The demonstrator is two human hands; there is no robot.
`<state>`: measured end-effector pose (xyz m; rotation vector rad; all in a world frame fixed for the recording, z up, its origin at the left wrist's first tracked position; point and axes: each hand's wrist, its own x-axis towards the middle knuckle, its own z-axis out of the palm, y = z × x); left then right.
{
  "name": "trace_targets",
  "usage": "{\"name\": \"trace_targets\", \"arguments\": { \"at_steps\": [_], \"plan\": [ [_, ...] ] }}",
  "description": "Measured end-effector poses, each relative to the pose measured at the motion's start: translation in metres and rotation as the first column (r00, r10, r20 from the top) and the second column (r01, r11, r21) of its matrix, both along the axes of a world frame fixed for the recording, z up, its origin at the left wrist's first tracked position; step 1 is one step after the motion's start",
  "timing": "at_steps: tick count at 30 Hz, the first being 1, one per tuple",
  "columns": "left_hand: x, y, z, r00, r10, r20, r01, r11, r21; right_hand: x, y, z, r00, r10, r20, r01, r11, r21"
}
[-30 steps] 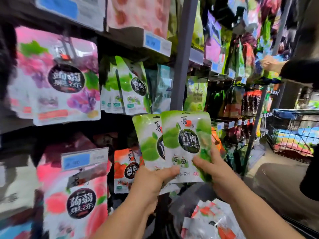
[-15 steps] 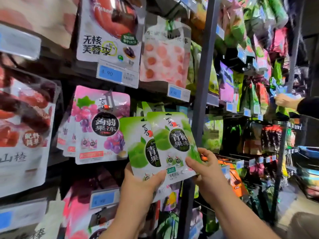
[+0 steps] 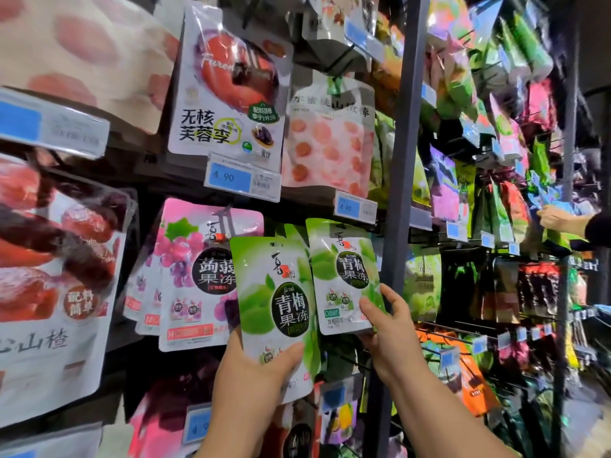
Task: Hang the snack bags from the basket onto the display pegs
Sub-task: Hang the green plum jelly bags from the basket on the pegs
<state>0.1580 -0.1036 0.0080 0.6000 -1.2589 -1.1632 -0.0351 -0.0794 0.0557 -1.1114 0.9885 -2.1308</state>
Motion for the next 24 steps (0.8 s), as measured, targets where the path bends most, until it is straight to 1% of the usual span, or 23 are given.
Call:
{"name": "trace_targets", "arguments": {
  "at_steps": [4, 7, 9, 13, 16, 19, 21, 24],
  "plan": [
    [0.005, 0.008, 0.003, 0.999, 0.039, -0.027, -0.04, 0.998, -0.04, -0.003, -0.005, 0.003, 1.0, -0.023, -0.018, 0.023, 0.999, 0.028],
    [0.008, 0.003, 0.0, 0.998, 0.069, -0.011, -0.07, 0.994, -0.086, -0.004, -0.01, 0.007, 0.999, -0.023, -0.026, 0.025, 0.999, 0.048],
    [0.01, 0.003, 0.002, 0.997, 0.076, -0.001, -0.076, 0.994, -0.083, -0.003, -0.016, 0.009, 0.999, -0.024, -0.041, 0.027, 0.998, 0.063],
    [0.009, -0.001, -0.001, 0.997, 0.075, -0.024, -0.077, 0.994, -0.077, 0.0, -0.034, 0.007, 0.982, -0.101, -0.158, 0.121, 0.985, 0.125],
    [0.008, 0.0, -0.001, 0.996, 0.085, -0.014, -0.086, 0.994, -0.067, 0.006, -0.041, 0.006, 0.967, -0.147, -0.208, 0.174, 0.978, 0.118],
    [0.006, 0.0, -0.001, 0.997, 0.083, 0.0, -0.083, 0.994, -0.067, 0.009, -0.04, 0.003, 0.922, -0.221, -0.317, 0.271, 0.954, 0.124],
    [0.004, 0.001, 0.0, 0.998, 0.067, 0.0, -0.067, 0.995, -0.074, 0.008, -0.038, -0.001, 0.877, -0.264, -0.402, 0.345, 0.928, 0.144],
    [0.0, 0.006, 0.002, 0.998, 0.058, 0.009, -0.056, 0.992, -0.111, 0.003, -0.035, -0.008, 0.81, -0.325, -0.488, 0.438, 0.888, 0.136]
  ]
}}
